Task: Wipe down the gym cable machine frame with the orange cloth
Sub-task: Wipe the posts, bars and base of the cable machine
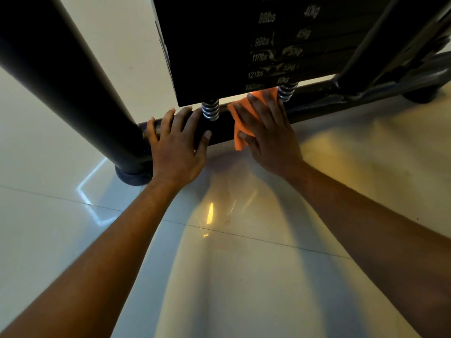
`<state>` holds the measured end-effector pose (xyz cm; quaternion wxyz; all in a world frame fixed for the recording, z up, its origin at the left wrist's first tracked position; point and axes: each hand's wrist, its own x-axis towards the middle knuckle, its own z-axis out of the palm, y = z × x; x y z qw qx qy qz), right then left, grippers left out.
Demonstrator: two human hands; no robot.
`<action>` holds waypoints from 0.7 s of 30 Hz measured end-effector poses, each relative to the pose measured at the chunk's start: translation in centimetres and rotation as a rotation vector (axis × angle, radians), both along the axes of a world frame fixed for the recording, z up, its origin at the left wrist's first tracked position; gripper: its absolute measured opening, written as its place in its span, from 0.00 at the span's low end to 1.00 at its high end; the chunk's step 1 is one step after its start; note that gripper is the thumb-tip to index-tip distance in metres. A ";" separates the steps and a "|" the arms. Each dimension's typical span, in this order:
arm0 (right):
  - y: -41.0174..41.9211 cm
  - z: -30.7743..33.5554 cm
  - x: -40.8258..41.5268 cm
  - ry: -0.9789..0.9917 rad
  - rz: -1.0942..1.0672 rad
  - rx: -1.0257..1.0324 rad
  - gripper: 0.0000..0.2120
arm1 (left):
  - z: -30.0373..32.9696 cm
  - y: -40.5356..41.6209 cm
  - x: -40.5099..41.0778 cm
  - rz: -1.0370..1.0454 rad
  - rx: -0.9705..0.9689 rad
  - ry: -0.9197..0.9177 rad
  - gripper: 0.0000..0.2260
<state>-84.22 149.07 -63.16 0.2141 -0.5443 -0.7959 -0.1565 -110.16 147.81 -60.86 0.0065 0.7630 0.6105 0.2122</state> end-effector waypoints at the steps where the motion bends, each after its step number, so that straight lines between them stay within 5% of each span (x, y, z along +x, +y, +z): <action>1: -0.2 0.0 -0.3 0.038 -0.045 -0.005 0.28 | -0.1 0.0 0.1 0.009 0.000 -0.004 0.26; 5: -1.6 -0.4 -5.4 0.155 -0.145 -0.067 0.29 | -0.3 -0.1 0.6 0.031 -0.006 -0.017 0.27; 10: -1.1 0.2 -1.0 -0.068 -0.003 -0.037 0.30 | 0.0 -0.2 0.8 0.045 -0.015 0.008 0.28; 15: -1.6 0.5 -1.5 0.158 -0.124 -0.083 0.28 | -0.1 -0.4 1.2 0.062 -0.020 0.014 0.30; 21: -2.3 2.3 0.4 0.071 0.119 -0.051 0.25 | 0.7 -0.9 2.1 0.076 -0.095 0.017 0.33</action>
